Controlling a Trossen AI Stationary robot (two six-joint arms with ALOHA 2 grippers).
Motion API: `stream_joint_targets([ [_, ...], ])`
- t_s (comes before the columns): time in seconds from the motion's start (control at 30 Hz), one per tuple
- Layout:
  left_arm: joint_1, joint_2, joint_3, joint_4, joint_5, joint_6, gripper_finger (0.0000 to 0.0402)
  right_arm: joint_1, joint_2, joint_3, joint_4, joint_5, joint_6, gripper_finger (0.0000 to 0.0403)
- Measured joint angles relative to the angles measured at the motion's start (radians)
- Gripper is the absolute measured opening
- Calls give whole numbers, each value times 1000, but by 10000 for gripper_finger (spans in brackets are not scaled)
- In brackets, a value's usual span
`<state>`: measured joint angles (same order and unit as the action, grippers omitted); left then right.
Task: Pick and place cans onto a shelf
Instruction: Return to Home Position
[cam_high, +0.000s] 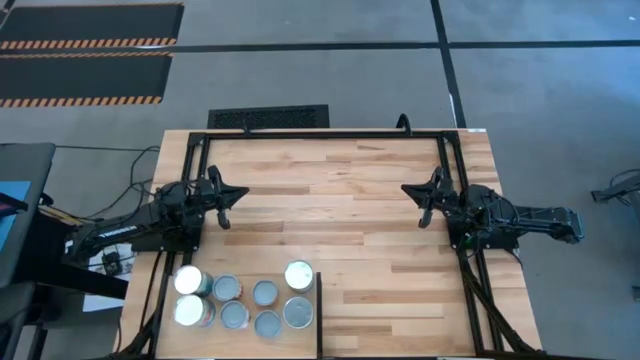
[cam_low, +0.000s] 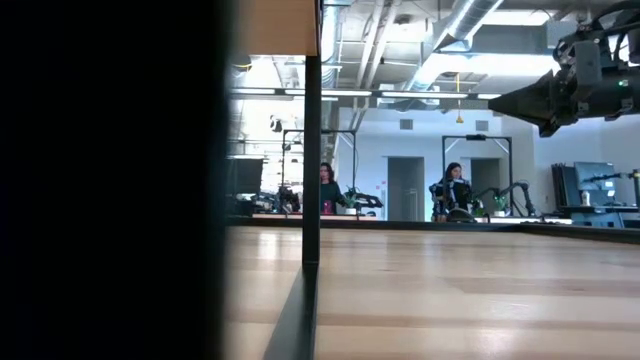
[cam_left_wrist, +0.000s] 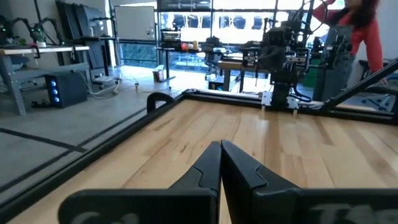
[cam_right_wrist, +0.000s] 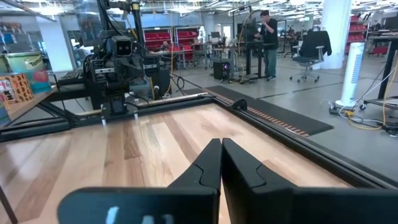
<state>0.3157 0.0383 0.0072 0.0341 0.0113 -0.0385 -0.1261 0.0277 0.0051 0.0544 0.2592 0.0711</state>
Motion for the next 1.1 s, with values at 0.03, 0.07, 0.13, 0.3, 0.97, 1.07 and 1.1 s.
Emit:
stream_joint_targets([
  [0.03, 0, 0, 0, 0, 0, -5, 0, 0, 0, 0, 0, 0, 0, 33],
  [0.07, 0, 0, 0, 0, 0, -9, 0, 0, 0, 0, 0, 0, 0, 33],
  [0.13, 0, 0, 0, 0, 0, -11, 0, 0, 0, 0, 0, 0, 0, 33],
  [0.3, 0, 0, -1, 0, 0, -9, 0, 0, 0, 0, 0, 0, 0, 33],
  [0.97, 0, 0, -1, 0, 0, -7, 0, 0, 0, 0, 0, 0, 0, 33],
  [1.07, 0, 0, -1, 0, 0, -11, 0, 0, 0, 0, 0, 0, 0, 33],
  [1.1, 0, 0, -1, 0, 0, -9, 0, 0, 0, 0, 0, 0, 0, 33],
])
